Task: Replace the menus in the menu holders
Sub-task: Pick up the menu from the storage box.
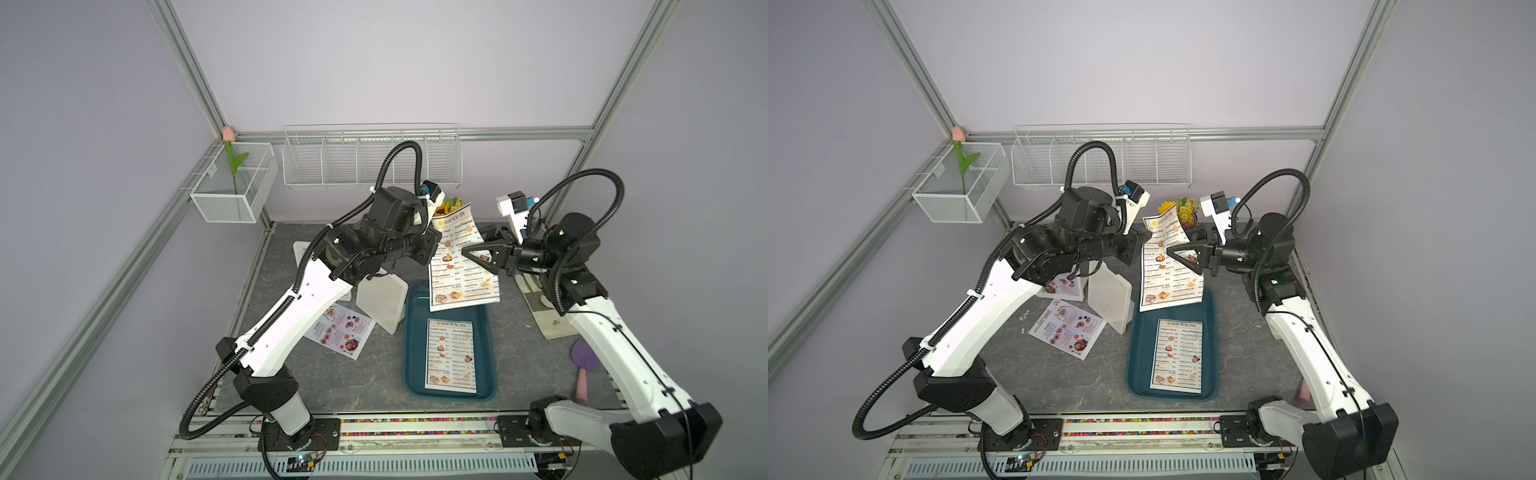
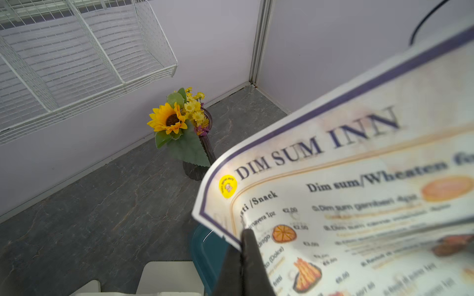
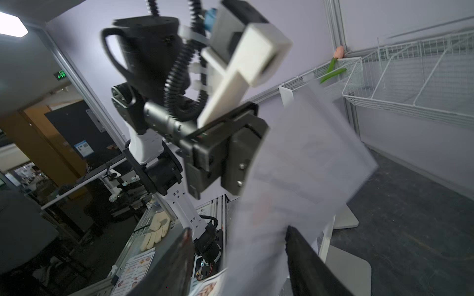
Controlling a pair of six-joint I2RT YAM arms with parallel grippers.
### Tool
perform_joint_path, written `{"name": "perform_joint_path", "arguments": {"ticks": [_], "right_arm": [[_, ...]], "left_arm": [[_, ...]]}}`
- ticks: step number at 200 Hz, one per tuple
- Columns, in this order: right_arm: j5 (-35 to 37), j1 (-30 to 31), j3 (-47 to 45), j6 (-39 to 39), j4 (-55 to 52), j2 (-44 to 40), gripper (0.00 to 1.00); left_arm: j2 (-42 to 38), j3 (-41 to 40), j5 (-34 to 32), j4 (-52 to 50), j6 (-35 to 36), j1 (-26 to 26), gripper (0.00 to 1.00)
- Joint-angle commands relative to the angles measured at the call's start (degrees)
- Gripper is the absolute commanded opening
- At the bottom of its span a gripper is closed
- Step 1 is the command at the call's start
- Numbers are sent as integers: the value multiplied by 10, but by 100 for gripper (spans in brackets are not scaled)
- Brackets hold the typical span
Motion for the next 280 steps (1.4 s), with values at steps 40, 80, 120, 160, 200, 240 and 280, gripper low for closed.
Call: {"name": "perform_joint_path", "arguments": {"ticks": [40, 80, 120, 160, 200, 240, 280], "right_arm": [[29, 5, 2, -129, -227, 11, 60], [35, 5, -38, -89, -150, 15, 58], [38, 0, -41, -86, -144, 12, 44], [67, -14, -62, -85, -159, -13, 35], [85, -18, -57, -73, -166, -8, 26], [98, -17, -61, -68, -174, -6, 18], [112, -18, -63, -70, -189, -7, 14]], "left_arm": [[-59, -39, 10, 44, 12, 3, 0], [-59, -37, 21, 37, 15, 3, 0], [-58, -43, 11, 39, 15, 5, 0], [-64, -59, 6, 48, 21, 6, 0], [-69, -76, 14, 63, 20, 7, 0], [-73, -95, 0, 71, 20, 7, 0], [-74, -103, -9, 84, 17, 10, 0]]}}
